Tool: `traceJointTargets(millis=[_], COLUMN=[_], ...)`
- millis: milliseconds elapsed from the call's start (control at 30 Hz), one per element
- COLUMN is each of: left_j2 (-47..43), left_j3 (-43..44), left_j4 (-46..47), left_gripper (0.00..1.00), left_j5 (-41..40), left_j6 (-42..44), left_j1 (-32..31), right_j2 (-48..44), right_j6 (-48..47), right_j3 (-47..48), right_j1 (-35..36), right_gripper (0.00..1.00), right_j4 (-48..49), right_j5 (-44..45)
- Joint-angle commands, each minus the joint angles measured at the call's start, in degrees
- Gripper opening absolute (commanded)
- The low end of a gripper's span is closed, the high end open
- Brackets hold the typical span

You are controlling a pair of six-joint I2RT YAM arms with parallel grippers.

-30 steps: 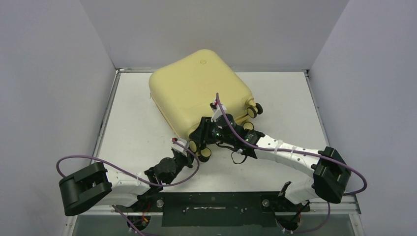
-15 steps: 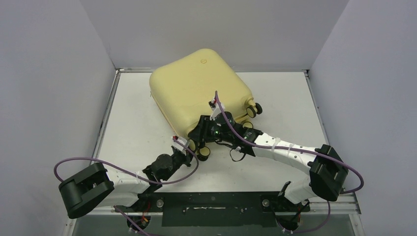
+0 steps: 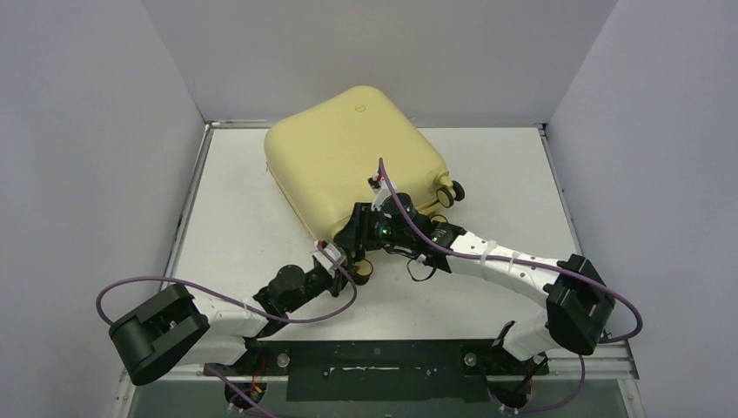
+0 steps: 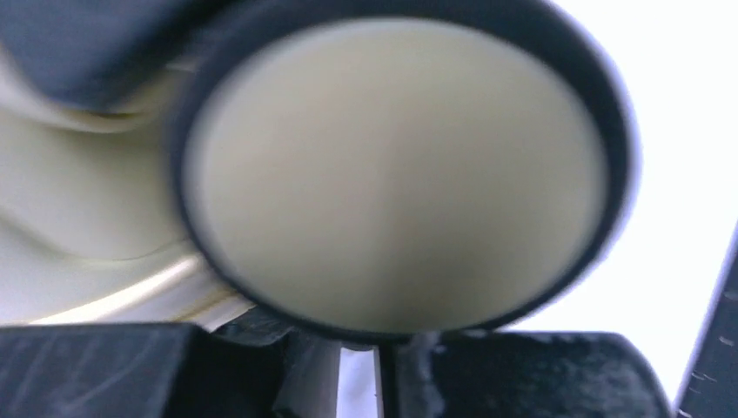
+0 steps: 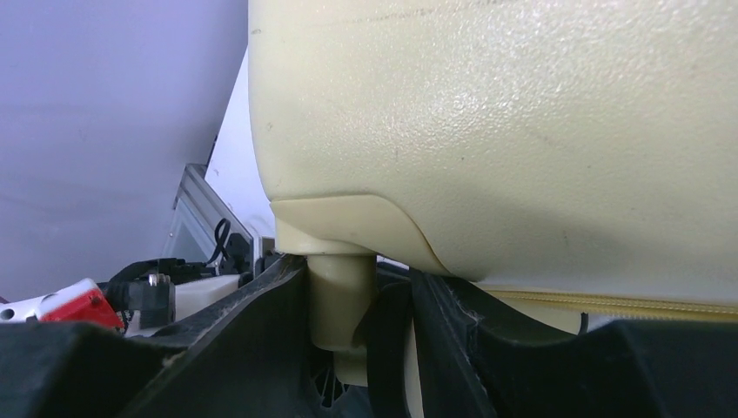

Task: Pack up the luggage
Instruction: Zip the luggage at the center of the board.

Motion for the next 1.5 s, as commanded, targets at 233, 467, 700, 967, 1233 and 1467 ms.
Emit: traceJointTargets(millis=[233, 467, 700, 967, 1233, 1467], left_j2=[-13.43, -27.45, -35.2, -34.37, -28.83, -27.61], left_j3=[5.22, 8.66, 17.35, 26.65, 31.78, 31.77], left_j4=[-0.89, -24.13, -43.18, -49.72, -53.19, -55.58], left_gripper=[0.61, 0.97, 0.97, 0.97, 0.97, 0.97], left_j5=[8.74, 1.03, -0.24, -14.02, -30.72, -35.42], left_j6=[1.06, -0.25, -13.2, -18.32, -14.72, -17.45], left_j1=[-5.7, -11.51, -13.18, -12.97, -11.75, -5.93], right_j2=[-0.72, -11.86, -27.1, -22.28, -8.08, 4.6], right_j6=[2.12, -6.03, -16.29, -25.99, -22.86, -21.36], right_j3=[-1.01, 1.17, -13.57, -24.86, -30.08, -29.94], right_j1=[0.28, -3.67, -2.32, 18.0, 22.62, 21.25], right_gripper=[0.36, 0.75, 0.76, 0.71, 0.69, 0.66], right_j4=[-2.29, -14.49, -7.29, 10.61, 39.48, 55.77], right_j5=[-5.77, 2.68, 12.44, 33.79, 48.48, 52.74])
